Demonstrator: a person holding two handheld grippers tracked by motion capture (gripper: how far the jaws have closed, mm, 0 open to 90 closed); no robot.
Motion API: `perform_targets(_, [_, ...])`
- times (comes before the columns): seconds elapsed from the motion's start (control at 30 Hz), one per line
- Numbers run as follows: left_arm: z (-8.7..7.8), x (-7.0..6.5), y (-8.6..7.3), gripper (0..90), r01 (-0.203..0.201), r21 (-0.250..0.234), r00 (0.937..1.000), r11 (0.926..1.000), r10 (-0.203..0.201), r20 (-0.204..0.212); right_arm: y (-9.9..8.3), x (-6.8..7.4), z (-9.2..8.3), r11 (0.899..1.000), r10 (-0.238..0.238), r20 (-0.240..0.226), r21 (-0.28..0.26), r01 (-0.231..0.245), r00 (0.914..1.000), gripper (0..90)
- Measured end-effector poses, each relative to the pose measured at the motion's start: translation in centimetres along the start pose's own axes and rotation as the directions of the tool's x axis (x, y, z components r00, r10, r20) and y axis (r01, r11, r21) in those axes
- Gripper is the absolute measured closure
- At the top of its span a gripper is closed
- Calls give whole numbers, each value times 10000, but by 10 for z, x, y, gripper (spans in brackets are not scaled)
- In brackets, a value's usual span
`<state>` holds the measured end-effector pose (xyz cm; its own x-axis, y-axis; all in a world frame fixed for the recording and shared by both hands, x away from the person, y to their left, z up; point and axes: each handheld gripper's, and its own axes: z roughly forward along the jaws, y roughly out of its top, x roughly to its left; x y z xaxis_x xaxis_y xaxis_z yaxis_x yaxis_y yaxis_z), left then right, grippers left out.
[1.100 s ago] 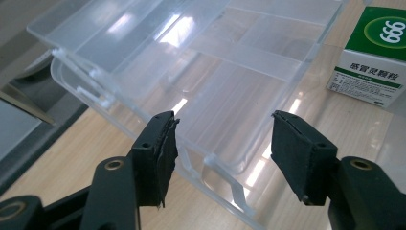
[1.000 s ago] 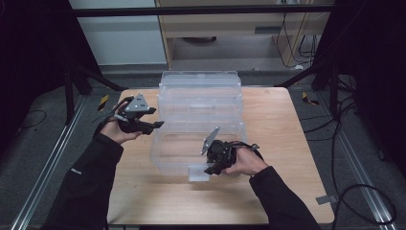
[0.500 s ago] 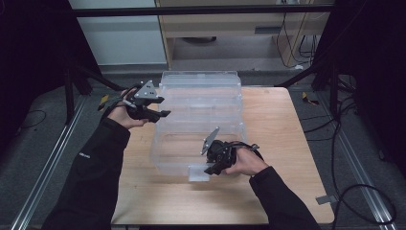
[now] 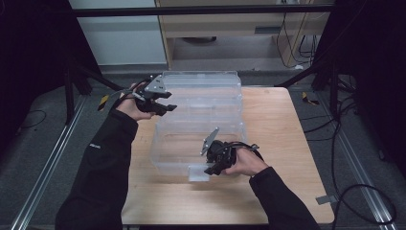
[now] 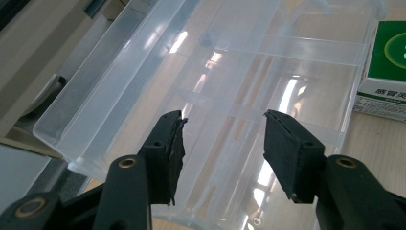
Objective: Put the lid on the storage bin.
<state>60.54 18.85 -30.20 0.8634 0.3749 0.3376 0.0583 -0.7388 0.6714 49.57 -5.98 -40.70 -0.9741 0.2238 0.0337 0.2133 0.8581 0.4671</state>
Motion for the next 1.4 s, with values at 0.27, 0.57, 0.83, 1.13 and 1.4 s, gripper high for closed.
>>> perform_targets(0.27, [10, 8, 4, 531, -235, 313, 9997, 9992, 237, -50, 0, 0, 0, 10000, -46, -21, -5, 46, 10000, 658])
perform_targets(0.57, [24, 8, 6, 602, -605, 394, 9979, 9974, 595, 265, 0, -1, 0, 10000, -22, -46, 5, 22, 10000, 659])
perform_targets(0.83, [30, 10, 4, 649, -507, 622, 9972, 9968, 470, 587, 0, -1, 0, 10000, 0, -54, 24, 0, 10000, 659])
perform_targets(1.13, [33, 11, 3, 692, -571, 809, 9968, 9951, 522, 612, 0, -1, 0, 10000, -3, -71, 19, 3, 10000, 659])
perform_targets(1.4, [37, 16, 6, 712, -805, 1176, 9937, 9898, 705, 869, 1, -1, 0, 10000, 48, -91, 32, -48, 9999, 659])
